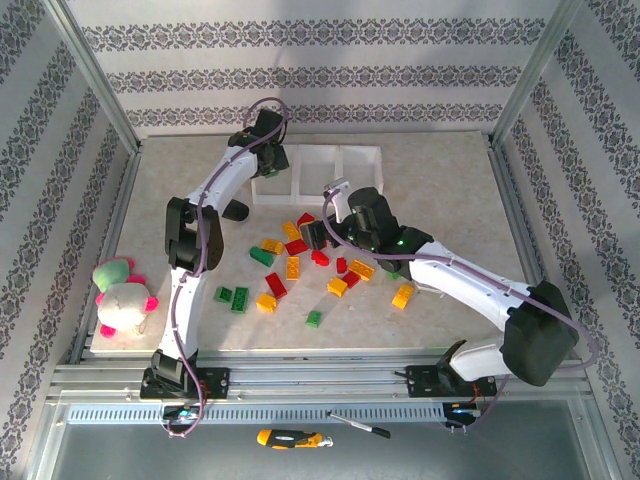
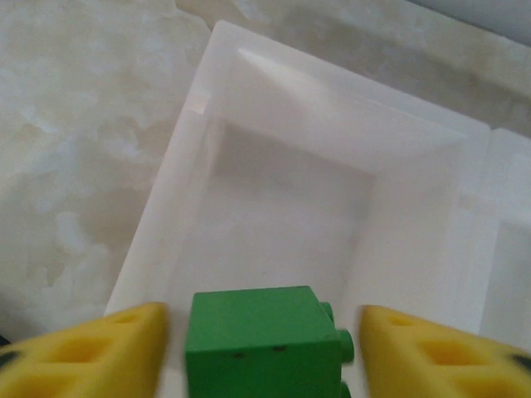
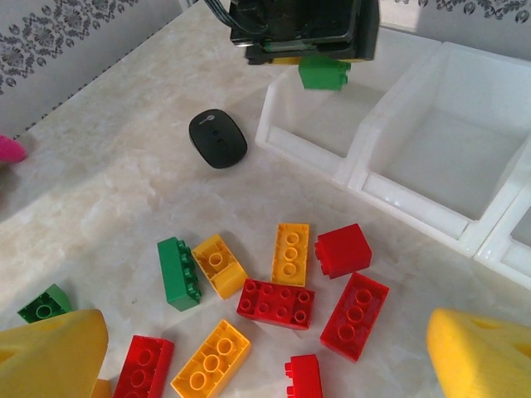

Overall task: Sort the legos into containers by color
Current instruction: Place the lego in the container, then pick up the lego from the bottom-right of the table.

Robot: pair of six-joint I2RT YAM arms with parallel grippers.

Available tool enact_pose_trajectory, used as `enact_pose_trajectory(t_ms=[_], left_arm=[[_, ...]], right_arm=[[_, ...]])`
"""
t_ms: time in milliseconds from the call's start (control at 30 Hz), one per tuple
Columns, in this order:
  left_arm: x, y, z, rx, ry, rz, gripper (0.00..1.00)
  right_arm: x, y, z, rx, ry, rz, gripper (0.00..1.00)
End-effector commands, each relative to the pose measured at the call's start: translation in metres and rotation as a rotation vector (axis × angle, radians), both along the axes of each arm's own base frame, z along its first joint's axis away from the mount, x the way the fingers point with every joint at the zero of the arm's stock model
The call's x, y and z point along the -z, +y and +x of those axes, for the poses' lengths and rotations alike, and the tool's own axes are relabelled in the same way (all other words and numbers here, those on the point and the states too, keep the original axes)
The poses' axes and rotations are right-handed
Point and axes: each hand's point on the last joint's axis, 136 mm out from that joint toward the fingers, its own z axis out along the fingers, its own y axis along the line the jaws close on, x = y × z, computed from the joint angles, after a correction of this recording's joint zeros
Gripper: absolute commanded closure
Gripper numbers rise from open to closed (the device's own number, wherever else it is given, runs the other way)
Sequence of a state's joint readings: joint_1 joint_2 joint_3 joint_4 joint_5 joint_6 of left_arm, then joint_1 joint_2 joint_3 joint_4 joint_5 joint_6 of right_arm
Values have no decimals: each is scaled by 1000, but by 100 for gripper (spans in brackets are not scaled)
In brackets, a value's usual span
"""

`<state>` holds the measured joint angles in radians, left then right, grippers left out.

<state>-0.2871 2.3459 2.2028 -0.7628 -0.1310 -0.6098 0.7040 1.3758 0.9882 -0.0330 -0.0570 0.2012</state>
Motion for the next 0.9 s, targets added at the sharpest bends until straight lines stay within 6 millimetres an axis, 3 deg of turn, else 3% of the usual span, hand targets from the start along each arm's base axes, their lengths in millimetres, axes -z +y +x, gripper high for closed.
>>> enact_pose_trajectory(t_ms=[0, 100, 267, 400, 533, 700, 867], left_arm=[[-15, -2, -12, 36, 29, 37, 16], [-32, -6, -17, 68, 8, 49, 2], [-61, -16, -33, 140, -39, 72, 1], [-76, -38, -54, 303, -90, 91, 1], [-78, -66, -91, 518, -139, 92, 1], [-80, -104, -148, 779, -259, 70, 1], [-52, -150, -219, 1177, -343, 26, 1]], right_arm=[[-7, -18, 6, 86, -13, 20, 2], [-5, -31, 10, 148, -9, 12, 2], [9, -69, 15, 332, 51, -14, 2], [34, -100, 7, 426, 202, -21, 2], [61, -127, -9, 483, 330, -92, 2], [94, -169, -44, 621, 510, -201, 2], [128, -192, -79, 729, 629, -183, 3]])
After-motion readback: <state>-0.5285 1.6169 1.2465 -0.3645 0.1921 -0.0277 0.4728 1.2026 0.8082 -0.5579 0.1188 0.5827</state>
